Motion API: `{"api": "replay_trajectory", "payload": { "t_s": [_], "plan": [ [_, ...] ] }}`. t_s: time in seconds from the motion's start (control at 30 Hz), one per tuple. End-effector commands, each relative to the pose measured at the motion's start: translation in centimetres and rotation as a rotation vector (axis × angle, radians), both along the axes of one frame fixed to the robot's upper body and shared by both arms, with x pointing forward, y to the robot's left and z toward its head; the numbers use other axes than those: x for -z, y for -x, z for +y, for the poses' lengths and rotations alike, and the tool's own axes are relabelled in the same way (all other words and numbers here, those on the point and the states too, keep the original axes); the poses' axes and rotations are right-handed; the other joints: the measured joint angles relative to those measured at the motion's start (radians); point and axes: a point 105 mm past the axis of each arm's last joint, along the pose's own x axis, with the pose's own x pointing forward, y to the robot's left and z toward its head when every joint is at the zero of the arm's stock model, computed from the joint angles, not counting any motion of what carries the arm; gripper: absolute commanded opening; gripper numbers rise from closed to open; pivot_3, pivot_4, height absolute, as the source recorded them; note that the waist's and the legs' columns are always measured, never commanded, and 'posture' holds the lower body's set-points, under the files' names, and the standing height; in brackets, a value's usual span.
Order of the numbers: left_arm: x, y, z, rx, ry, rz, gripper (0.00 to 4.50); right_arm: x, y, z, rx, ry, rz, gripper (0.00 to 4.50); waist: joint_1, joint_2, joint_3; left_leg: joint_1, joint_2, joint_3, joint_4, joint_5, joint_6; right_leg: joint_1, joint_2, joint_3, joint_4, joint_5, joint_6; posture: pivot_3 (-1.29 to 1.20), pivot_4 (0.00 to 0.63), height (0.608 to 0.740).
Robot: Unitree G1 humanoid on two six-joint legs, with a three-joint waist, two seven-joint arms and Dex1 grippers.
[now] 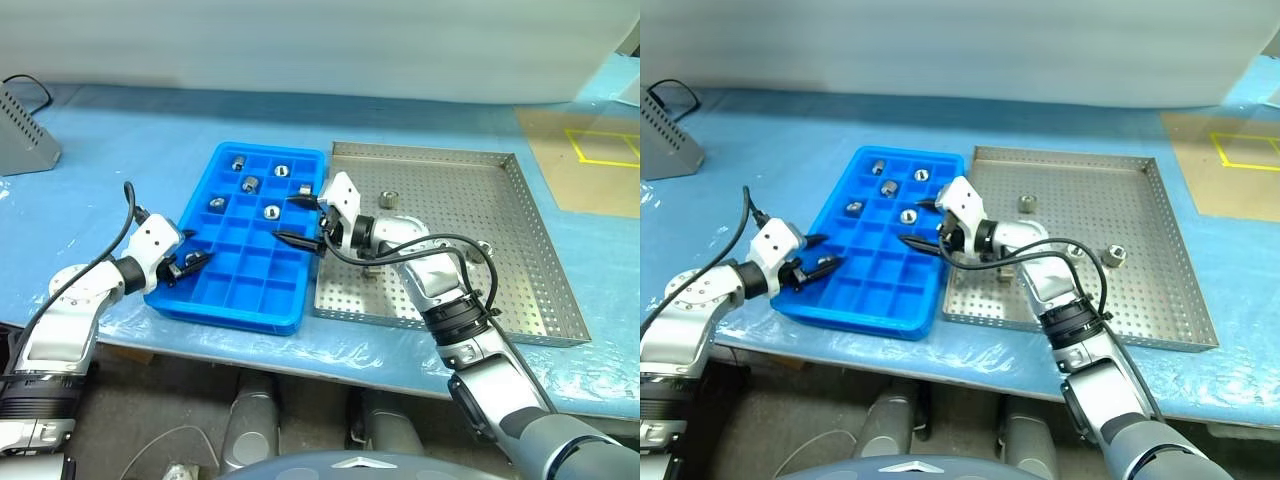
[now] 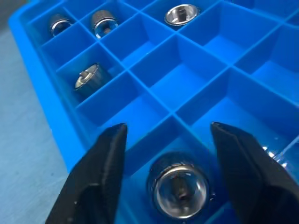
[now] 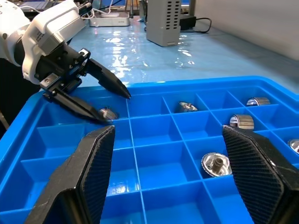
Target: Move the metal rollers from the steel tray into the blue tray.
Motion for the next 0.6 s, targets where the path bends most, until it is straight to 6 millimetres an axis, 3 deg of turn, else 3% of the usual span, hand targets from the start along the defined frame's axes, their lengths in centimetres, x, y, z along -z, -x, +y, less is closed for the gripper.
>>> {"api": "replay_trajectory", "payload": {
  "t_s": [0.03,0.17,0.27,0.4,0.6],
  "plan": [
    [-2.6,-0.3,-1.6,0.072,0.028,-0.064,2.8,-1.4,0.4,-0.1,0.003,-0.039,-0.056,3.76,0.001,0.0,0.0,0.0,0.0,0.0,0.0,0.0,0.0,0.0,0.0,0.0,0.0,0.0,0.0,0.13,0.15,0.74],
    [-3.5,-0.2,-3.8,0.168,0.059,-0.066,2.8,-1.4,0.3,-0.7,0.029,-0.04,-0.062,3.76,0.001,0.0,0.0,-0.001,0.0,0.0,0.001,0.0,0.0,0.0,0.0,0.0,0.0,0.0,0.0,0.06,0.15,0.74],
    [-4.6,0.2,-6.0,0.294,0.076,-0.063,2.8,-1.1,0.1,-2.1,0.091,-0.035,-0.06,3.76,-0.003,0.0,0.0,0.0,0.0,0.0,0.001,0.0,0.0,0.001,0.0,0.0,0.0,0.0,0.0,0.01,0.15,0.74],
    [-8.0,-2.3,-7.0,0.298,0.191,-0.132,2.8,-1.1,-0.5,-5.0,0.214,-0.043,-0.055,3.76,-0.001,0.0,0.0,-0.001,0.0,0.001,0.001,0.001,-0.002,0.001,0.0,0.0,0.002,0.0,0.0,-0.05,0.15,0.74],
    [-7.7,-4.4,-12.8,0.496,0.158,-0.125,2.8,-2.3,-1.0,-9.3,0.386,-0.027,-0.105,3.76,-0.041,0.0,0.0,0.001,-0.001,0.001,0.007,0.002,-0.002,0.002,0.0,0.002,0.005,0.0,0.001,-0.19,0.15,0.74]
  ]
}}
